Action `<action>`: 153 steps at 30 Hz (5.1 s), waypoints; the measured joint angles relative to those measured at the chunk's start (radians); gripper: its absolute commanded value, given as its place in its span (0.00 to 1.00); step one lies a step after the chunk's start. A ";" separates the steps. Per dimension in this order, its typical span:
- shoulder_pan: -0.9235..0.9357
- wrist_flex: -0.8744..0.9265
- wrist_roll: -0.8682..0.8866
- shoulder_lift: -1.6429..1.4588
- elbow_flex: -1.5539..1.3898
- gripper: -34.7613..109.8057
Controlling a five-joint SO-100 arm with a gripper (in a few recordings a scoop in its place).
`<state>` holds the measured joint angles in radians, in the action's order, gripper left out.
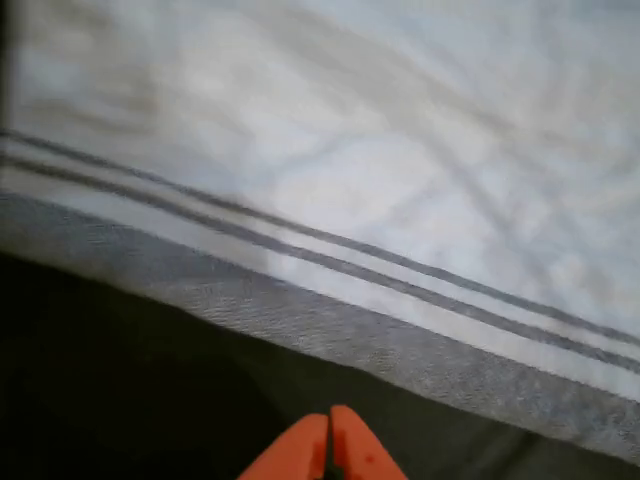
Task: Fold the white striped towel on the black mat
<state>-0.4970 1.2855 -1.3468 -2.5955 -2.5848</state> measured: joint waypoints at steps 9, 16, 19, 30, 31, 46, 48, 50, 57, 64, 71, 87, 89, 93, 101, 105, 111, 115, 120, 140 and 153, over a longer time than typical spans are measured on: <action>-0.140 -0.014 0.183 0.499 0.465 0.24; -0.141 0.071 0.255 0.919 0.942 0.24; -0.141 0.118 0.272 1.072 1.140 0.24; -0.132 0.212 0.321 1.448 1.531 0.29; -0.132 0.213 0.321 1.468 1.540 0.30; -0.118 0.232 0.321 1.767 1.775 0.34; -0.123 0.245 0.321 1.802 1.813 0.34; -0.129 0.249 0.321 1.838 1.856 0.34; -0.141 0.265 0.316 1.957 1.976 0.34; -0.138 0.265 0.298 2.011 2.034 0.30; -0.137 0.265 0.298 2.025 2.043 0.24; -0.193 0.331 0.328 2.026 2.132 0.24; -0.202 0.336 0.333 2.016 2.137 0.24; -0.218 0.345 0.333 1.980 2.148 0.24; -0.238 0.377 0.351 1.852 2.152 0.24; -0.221 0.431 0.344 1.741 2.112 0.24; -0.126 0.472 0.304 1.513 1.934 0.24; -0.041 0.480 0.255 1.356 1.835 0.24; 0.127 0.482 0.166 1.155 1.666 0.24; 0.910 -0.003 -0.284 0.795 0.844 0.29; 0.960 -0.083 -0.265 0.741 0.787 0.40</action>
<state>0.4633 1.2026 -1.6122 -1.8546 -1.7978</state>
